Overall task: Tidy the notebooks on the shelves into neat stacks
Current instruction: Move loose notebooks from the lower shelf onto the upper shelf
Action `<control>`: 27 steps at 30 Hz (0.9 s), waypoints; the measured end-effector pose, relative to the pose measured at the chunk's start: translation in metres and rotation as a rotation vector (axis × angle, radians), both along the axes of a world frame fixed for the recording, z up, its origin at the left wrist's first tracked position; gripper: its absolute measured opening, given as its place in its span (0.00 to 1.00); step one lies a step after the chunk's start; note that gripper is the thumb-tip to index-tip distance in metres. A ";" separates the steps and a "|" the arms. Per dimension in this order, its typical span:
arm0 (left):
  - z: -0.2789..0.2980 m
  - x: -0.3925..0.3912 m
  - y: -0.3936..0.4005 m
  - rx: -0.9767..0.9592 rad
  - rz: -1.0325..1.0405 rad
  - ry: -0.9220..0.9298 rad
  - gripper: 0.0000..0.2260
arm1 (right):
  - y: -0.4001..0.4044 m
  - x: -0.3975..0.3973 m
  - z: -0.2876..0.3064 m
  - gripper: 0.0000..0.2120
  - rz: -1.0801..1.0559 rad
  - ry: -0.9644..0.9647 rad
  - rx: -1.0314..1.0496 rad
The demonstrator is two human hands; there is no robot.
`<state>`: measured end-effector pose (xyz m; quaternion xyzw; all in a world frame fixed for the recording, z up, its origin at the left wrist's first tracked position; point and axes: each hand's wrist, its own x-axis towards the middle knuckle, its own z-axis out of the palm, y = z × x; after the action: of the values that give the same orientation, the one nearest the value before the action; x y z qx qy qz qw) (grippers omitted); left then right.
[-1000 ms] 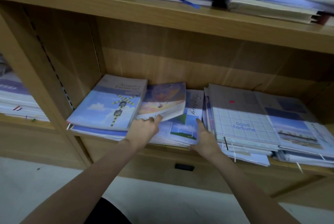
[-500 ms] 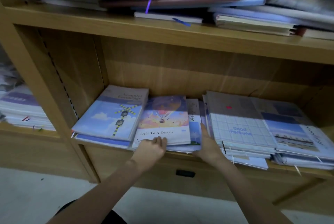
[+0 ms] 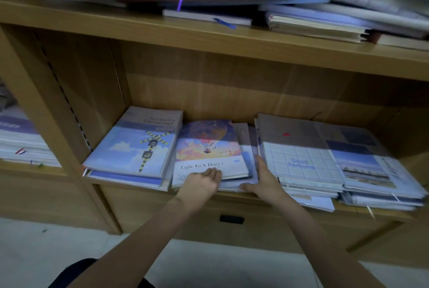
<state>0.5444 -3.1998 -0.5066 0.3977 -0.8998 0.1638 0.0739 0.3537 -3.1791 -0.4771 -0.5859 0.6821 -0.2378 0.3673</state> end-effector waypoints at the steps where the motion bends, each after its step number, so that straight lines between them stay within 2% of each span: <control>1: 0.008 -0.003 0.000 -0.005 0.011 0.020 0.30 | -0.001 -0.002 -0.001 0.46 -0.016 -0.057 0.021; 3: 0.025 -0.011 -0.001 0.007 0.014 0.069 0.26 | -0.002 -0.007 -0.002 0.48 -0.030 -0.151 0.037; 5: 0.034 -0.016 -0.001 0.042 -0.006 -0.028 0.25 | -0.003 -0.010 -0.002 0.49 -0.027 -0.198 0.063; 8: 0.014 -0.008 0.000 0.315 0.097 -0.055 0.20 | -0.001 -0.010 -0.001 0.50 -0.006 -0.255 0.103; 11: -0.004 0.016 0.010 0.446 0.294 0.065 0.32 | -0.001 -0.011 -0.002 0.48 -0.003 -0.293 0.123; 13: -0.010 0.033 0.009 0.496 0.462 0.085 0.38 | -0.002 -0.009 -0.007 0.43 0.014 -0.200 0.101; 16: -0.002 0.041 -0.006 0.561 0.560 0.157 0.36 | 0.001 0.005 -0.008 0.34 0.121 0.128 0.059; 20: 0.009 0.046 -0.025 0.666 0.451 0.170 0.37 | 0.013 0.014 -0.013 0.33 0.219 0.367 0.009; 23: 0.012 0.063 -0.033 0.858 0.356 0.329 0.40 | 0.028 0.013 -0.016 0.34 0.238 0.509 -0.048; 25: 0.011 0.071 -0.038 0.896 0.314 0.427 0.37 | 0.038 0.015 -0.019 0.35 0.233 0.566 -0.088; 27: 0.010 0.072 -0.042 0.901 0.278 0.446 0.34 | 0.046 0.017 -0.019 0.34 0.237 0.606 -0.103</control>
<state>0.6167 -3.2415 -0.4961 0.5311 -0.7820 -0.3201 0.0629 0.3712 -3.1334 -0.4965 -0.7230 0.6745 -0.0425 0.1429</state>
